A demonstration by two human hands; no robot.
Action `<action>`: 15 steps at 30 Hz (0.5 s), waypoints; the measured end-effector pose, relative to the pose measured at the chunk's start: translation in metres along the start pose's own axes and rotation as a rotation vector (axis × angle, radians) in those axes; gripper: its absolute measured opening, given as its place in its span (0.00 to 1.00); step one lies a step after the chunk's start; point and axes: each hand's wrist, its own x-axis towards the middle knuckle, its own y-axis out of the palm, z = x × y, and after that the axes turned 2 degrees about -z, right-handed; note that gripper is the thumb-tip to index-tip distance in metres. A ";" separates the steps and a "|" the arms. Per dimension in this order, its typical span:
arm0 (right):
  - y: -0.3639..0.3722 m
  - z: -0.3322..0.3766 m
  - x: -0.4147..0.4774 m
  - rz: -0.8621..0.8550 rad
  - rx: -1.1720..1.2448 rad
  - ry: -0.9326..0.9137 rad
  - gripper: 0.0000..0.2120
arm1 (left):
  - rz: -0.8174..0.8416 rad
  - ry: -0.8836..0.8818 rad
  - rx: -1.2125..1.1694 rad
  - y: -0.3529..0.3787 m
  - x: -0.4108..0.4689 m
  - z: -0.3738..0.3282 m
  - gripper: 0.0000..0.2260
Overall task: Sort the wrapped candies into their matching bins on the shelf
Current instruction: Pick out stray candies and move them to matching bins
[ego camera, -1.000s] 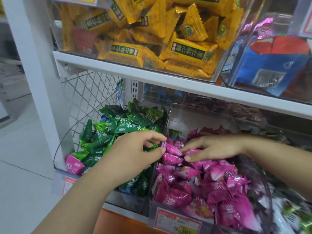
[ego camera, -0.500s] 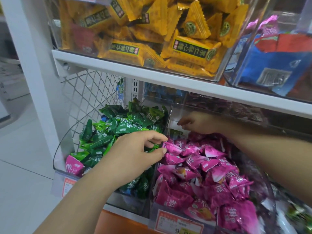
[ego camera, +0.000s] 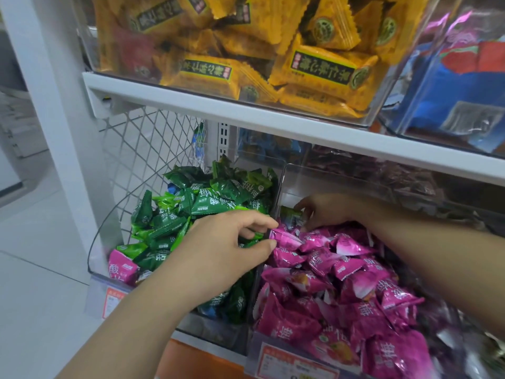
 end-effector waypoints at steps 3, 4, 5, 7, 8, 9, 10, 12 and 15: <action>0.000 0.000 -0.002 -0.023 0.000 -0.066 0.21 | -0.003 -0.008 -0.003 0.000 0.000 0.000 0.10; 0.001 -0.001 -0.003 -0.040 0.014 -0.089 0.16 | -0.004 -0.010 -0.006 0.000 0.001 0.000 0.10; 0.001 -0.003 -0.004 -0.063 0.047 -0.105 0.12 | -0.004 -0.011 -0.009 0.000 0.000 0.000 0.10; 0.001 -0.007 -0.008 -0.135 0.134 -0.121 0.06 | -0.002 -0.014 -0.016 0.000 0.000 0.000 0.10; -0.001 -0.009 -0.010 -0.185 0.172 -0.126 0.04 | -0.002 -0.014 -0.020 -0.001 0.000 0.000 0.10; -0.003 -0.010 -0.012 -0.243 0.204 -0.134 0.03 | -0.005 -0.012 -0.021 -0.001 0.000 0.000 0.10; -0.007 -0.011 -0.017 -0.304 0.234 -0.149 0.02 | -0.007 -0.008 -0.018 0.000 0.000 -0.001 0.10; -0.015 -0.008 -0.029 -0.409 0.298 -0.199 0.02 | -0.013 0.001 -0.004 0.000 0.000 -0.002 0.10; -0.023 0.002 -0.052 -0.537 0.413 -0.256 0.03 | -0.043 0.026 0.032 0.002 0.000 -0.003 0.09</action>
